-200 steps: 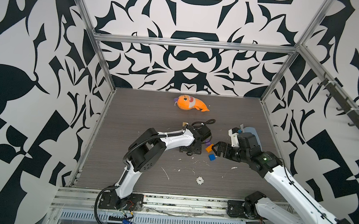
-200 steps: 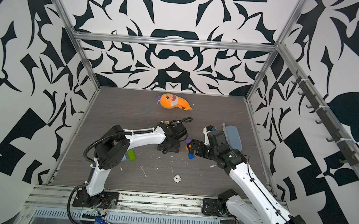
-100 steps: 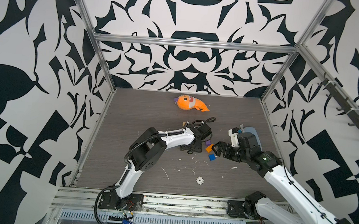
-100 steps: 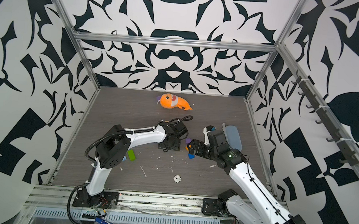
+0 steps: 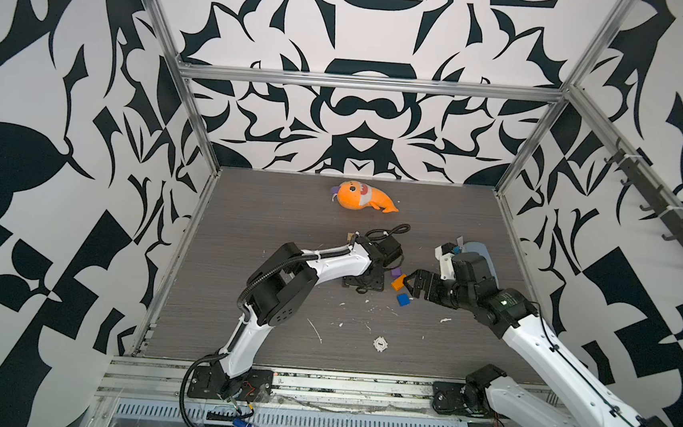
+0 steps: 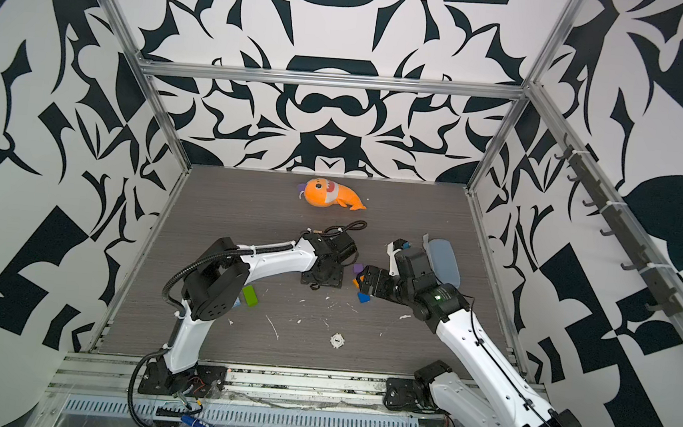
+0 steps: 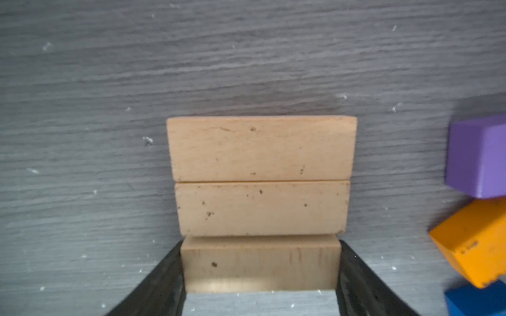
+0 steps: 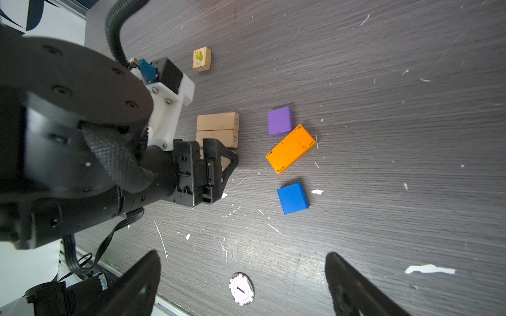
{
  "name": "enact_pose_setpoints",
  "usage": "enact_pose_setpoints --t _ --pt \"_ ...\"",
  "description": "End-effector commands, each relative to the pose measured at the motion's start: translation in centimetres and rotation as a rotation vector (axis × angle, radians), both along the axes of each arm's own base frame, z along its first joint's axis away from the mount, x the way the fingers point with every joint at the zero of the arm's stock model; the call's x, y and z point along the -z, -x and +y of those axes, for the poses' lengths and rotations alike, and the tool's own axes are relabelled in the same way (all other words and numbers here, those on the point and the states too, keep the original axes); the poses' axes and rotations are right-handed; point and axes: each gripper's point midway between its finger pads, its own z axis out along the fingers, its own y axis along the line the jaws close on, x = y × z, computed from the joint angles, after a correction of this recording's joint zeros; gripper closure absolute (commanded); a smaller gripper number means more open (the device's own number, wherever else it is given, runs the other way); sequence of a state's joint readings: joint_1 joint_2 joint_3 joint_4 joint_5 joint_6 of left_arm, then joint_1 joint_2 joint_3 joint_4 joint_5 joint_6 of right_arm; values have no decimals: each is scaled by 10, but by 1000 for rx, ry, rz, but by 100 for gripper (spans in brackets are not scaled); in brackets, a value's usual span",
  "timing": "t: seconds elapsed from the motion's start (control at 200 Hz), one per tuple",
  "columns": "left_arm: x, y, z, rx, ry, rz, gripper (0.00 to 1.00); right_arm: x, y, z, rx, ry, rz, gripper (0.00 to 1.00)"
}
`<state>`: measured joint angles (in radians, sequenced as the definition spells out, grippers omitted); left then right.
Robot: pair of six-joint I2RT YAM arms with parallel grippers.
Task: Build the wood block tower
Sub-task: 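Press the bar marked 31 flush against the paired bars with the left gripper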
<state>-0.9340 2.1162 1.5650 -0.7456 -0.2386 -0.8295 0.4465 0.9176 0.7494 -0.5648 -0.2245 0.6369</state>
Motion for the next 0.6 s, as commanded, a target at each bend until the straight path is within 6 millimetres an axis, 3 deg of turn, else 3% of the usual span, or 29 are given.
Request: enact_pose_setpoints --t 0.0,0.6 --pt "10 2 7 -6 -43 31 33 -14 -5 2 -2 -21 -42 3" --pt "11 -1 8 -14 -51 25 32 -14 -5 3 -3 -27 -39 3"
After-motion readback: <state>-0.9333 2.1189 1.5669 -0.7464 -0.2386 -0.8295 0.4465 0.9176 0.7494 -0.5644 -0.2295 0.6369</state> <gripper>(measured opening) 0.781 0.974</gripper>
